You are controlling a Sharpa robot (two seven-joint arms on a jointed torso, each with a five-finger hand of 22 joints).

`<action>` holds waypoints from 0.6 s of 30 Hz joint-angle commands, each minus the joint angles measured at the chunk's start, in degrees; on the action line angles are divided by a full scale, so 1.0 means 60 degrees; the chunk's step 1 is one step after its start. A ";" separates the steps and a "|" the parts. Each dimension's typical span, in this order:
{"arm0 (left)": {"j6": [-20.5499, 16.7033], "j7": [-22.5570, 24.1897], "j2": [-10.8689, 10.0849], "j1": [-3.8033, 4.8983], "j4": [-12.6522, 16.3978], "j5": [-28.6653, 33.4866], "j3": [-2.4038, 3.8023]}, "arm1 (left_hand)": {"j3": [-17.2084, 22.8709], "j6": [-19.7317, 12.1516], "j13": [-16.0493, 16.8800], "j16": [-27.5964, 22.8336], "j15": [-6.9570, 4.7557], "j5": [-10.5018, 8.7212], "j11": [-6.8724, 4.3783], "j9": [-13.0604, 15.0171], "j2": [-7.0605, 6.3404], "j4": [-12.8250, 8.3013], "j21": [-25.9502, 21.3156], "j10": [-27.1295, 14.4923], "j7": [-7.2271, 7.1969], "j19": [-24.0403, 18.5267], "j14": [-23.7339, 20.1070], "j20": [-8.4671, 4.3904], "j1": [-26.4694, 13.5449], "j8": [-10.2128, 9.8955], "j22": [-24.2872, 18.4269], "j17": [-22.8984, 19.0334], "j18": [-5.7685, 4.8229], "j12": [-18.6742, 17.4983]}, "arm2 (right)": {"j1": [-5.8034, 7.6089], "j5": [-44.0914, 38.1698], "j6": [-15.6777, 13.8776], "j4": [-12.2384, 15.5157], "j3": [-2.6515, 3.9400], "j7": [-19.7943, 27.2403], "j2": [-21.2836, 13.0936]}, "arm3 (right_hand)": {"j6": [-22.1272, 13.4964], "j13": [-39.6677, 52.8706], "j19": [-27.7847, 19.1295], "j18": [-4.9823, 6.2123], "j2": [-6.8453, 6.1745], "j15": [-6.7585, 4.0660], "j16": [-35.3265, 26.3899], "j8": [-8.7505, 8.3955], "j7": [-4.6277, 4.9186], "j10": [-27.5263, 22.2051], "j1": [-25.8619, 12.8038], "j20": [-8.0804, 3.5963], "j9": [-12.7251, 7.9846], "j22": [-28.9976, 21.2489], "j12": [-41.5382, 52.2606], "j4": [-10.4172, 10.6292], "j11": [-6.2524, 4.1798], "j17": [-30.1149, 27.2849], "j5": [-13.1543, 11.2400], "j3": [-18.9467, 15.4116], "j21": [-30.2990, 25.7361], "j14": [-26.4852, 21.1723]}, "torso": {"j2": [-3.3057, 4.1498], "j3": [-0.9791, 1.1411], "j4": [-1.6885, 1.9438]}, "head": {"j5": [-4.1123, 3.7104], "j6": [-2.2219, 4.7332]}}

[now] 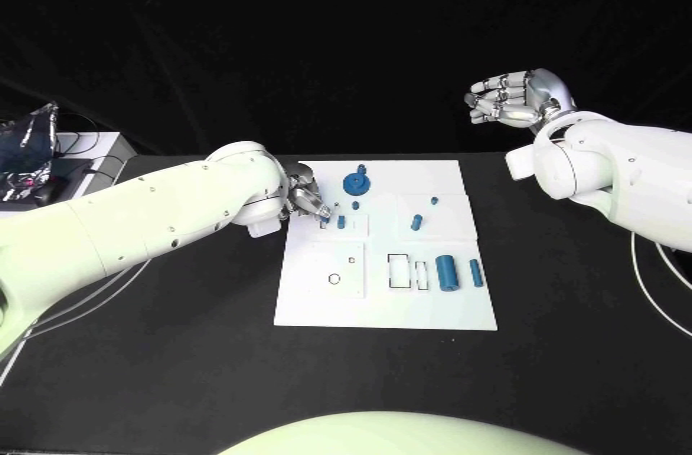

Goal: Assemble the parts on the task board

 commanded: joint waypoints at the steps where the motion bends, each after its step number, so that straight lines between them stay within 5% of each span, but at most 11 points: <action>1: 0.0216 -0.0002 -0.0013 -0.0021 0.0062 -0.0191 -0.0004 | 0.1397 0.0333 -0.0005 0.0041 -0.0064 0.0072 -0.0024 -0.0003 0.0121 -0.1477 0.0022 0.0070 -0.0255 0.0046 0.1009 -0.0048 0.0030 0.0065 0.0016 0.2512 -0.0164 0.0010 | -0.0003 -0.0077 0.0112 0.0003 0.0003 0.0110 -0.0005 | 0.0065 -0.0012 -0.0057 0.0127 0.0025 0.0021 -0.0064 -0.0053 0.0520 0.0041 0.0037 0.0012 -0.0009 -0.0009 -0.0047 -0.0029 0.0049 -0.0010 0.0031 -0.0029 0.0002 -0.0049 | -0.0005 -0.0001 -0.0003 | 0.0025 -0.0015; 18: 0.0319 -0.0015 -0.0108 -0.0096 0.0130 -0.0306 -0.0013 | 0.1408 0.0339 0.0002 0.0041 -0.0067 0.0086 -0.0027 -0.0004 0.0122 -0.1490 0.0019 0.0078 -0.0256 0.0044 0.1009 -0.0052 0.0033 0.0063 0.0011 0.2512 -0.0163 0.0010 | -0.0007 -0.0077 0.0113 -0.0009 0.0003 0.0115 -0.0010 | 0.0065 -0.0012 -0.0057 0.0127 0.0025 0.0021 -0.0064 -0.0053 0.0520 0.0041 0.0037 0.0012 -0.0009 -0.0009 -0.0047 -0.0029 0.0049 -0.0010 0.0031 -0.0029 0.0002 -0.0049 | -0.0003 -0.0002 -0.0002 | 0.0048 -0.0030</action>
